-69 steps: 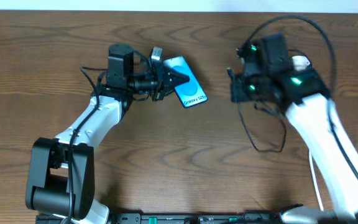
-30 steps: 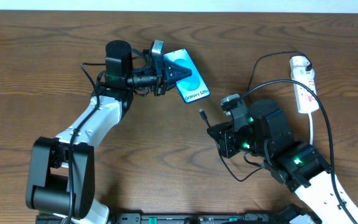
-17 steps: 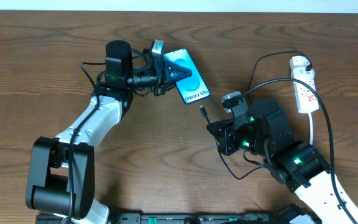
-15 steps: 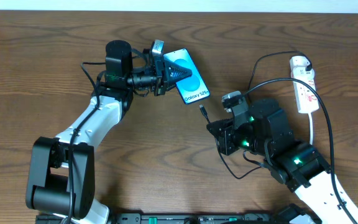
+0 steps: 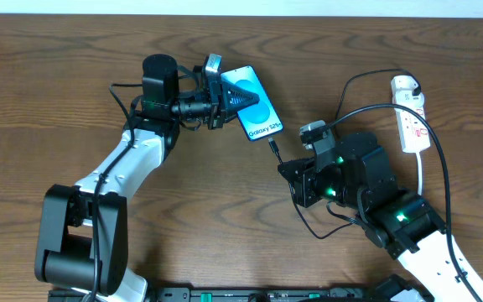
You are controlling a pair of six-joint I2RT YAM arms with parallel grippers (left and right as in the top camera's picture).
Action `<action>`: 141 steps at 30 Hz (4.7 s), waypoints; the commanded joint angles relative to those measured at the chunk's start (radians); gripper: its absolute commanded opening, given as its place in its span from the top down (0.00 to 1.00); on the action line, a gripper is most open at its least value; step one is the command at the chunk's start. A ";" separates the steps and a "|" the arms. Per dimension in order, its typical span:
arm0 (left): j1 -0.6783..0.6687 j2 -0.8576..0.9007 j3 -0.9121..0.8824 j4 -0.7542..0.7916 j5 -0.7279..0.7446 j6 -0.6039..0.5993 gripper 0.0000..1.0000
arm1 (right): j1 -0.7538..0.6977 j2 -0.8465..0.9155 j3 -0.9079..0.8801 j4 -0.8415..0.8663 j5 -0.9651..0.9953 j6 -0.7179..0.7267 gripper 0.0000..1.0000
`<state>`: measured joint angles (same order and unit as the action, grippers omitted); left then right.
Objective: Plug charger to phone and switch on socket
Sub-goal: 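Carry the USB-C connector with the right gripper toward the phone's bottom port, then align the connector under the phone port and push it upward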
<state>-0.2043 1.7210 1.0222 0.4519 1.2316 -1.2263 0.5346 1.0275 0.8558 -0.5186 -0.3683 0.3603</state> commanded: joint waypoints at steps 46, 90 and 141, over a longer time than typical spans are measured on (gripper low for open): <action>-0.021 0.003 0.023 0.010 0.032 -0.026 0.93 | 0.008 0.020 -0.005 0.013 0.002 0.036 0.99; -0.022 0.003 0.023 0.011 0.086 0.052 0.93 | 0.008 0.074 -0.005 0.109 0.045 0.036 0.99; -0.022 0.003 0.023 0.033 0.141 0.187 0.92 | 0.008 0.175 -0.005 0.373 0.100 0.102 0.99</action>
<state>-0.1944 1.7214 1.0283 0.4839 1.2087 -1.0683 0.5411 1.1992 0.8326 -0.2085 -0.3328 0.4862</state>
